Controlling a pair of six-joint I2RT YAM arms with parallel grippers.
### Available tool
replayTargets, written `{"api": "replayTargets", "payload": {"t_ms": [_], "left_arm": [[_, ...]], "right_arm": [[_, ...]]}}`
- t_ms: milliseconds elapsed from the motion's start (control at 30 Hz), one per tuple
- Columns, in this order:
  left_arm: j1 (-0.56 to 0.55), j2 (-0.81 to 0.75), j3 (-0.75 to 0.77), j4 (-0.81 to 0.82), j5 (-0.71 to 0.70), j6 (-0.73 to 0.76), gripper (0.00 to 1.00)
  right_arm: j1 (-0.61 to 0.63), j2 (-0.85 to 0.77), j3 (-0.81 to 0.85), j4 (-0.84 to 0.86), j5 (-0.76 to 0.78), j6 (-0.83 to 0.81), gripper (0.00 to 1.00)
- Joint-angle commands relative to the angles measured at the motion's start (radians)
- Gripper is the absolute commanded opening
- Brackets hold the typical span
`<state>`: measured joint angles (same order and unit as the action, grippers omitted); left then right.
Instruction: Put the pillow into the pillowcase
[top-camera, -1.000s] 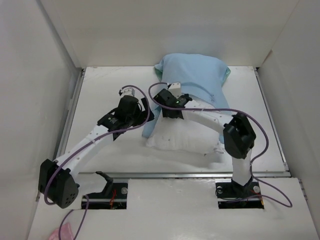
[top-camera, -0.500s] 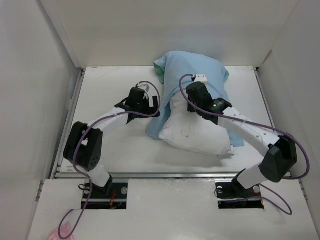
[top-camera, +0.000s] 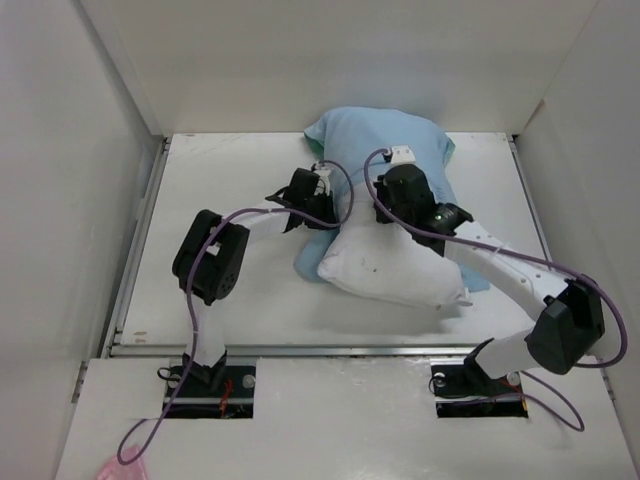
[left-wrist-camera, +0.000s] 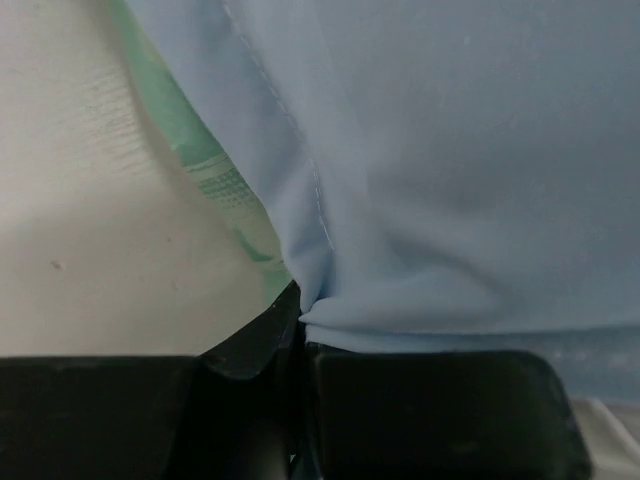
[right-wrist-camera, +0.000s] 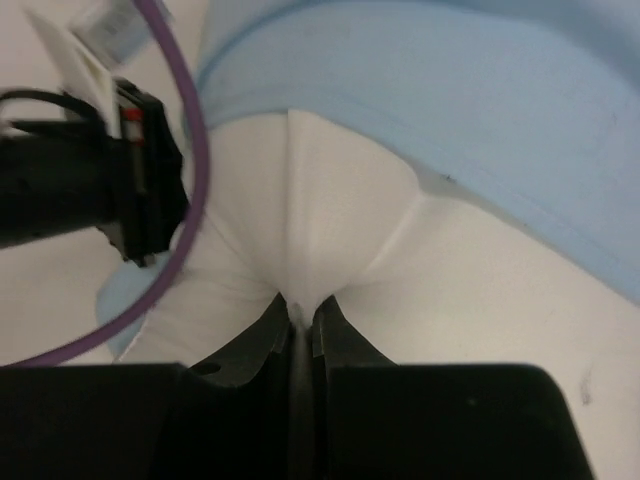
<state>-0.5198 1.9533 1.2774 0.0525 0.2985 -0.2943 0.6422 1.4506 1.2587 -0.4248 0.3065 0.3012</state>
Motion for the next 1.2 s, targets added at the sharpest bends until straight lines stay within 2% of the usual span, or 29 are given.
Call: {"api": "replayTargets", "payload": {"t_ms": [0,67,100,167,200,267,367,433,500,633,767,867,1033,1167], "left_arm": [[-0.002,-0.002,0.025,-0.010,0.035,-0.011,0.00],[-0.023,-0.112,-0.028,0.036,0.053,-0.044,0.00],[-0.034,-0.166,-0.088,0.046,0.068,-0.045,0.00],[-0.083,-0.354,-0.143,0.034,0.039,-0.074,0.00],[-0.103,-0.419,-0.170,0.033,0.028,-0.086,0.00],[-0.159,-0.587,-0.239,0.015,0.002,-0.095,0.00],[-0.195,-0.721,-0.286,-0.040,0.030,-0.158,0.00],[-0.209,-0.755,-0.296,-0.121,0.030,-0.180,0.00],[-0.239,-0.795,-0.320,-0.170,0.030,-0.189,0.00],[-0.249,-0.879,-0.345,-0.230,0.039,-0.250,0.00],[-0.283,-0.994,-0.330,-0.275,0.074,-0.281,0.00],[-0.283,-1.062,-0.294,-0.341,0.106,-0.324,0.00],[-0.292,-1.143,-0.319,-0.310,0.208,-0.423,0.00],[-0.292,-1.186,-0.328,-0.351,0.154,-0.445,0.00]], "right_arm": [[0.002,-0.095,-0.106,0.471,-0.058,-0.068,0.00],[0.002,-0.095,-0.274,0.730,-0.011,-0.083,0.00],[0.002,-0.055,-0.306,0.935,0.008,-0.105,0.00],[0.002,-0.018,-0.367,1.125,0.069,-0.131,0.00],[0.011,0.022,-0.367,1.285,0.094,-0.131,0.00],[0.011,0.065,-0.378,1.426,0.146,-0.160,0.00],[0.011,0.148,-0.351,1.659,0.177,-0.171,0.00],[0.034,0.218,-0.279,1.801,0.278,-0.171,0.00],[0.045,0.261,-0.216,1.876,0.315,-0.212,0.00],[0.089,0.358,-0.017,1.916,0.345,-0.269,0.00],[0.131,0.526,0.098,2.119,0.427,-0.401,0.00],[0.149,0.557,0.171,2.104,0.427,-0.401,0.00],[0.159,0.614,0.180,2.036,0.418,-0.349,0.00],[0.195,0.614,0.066,1.960,0.392,-0.315,0.02]]}}
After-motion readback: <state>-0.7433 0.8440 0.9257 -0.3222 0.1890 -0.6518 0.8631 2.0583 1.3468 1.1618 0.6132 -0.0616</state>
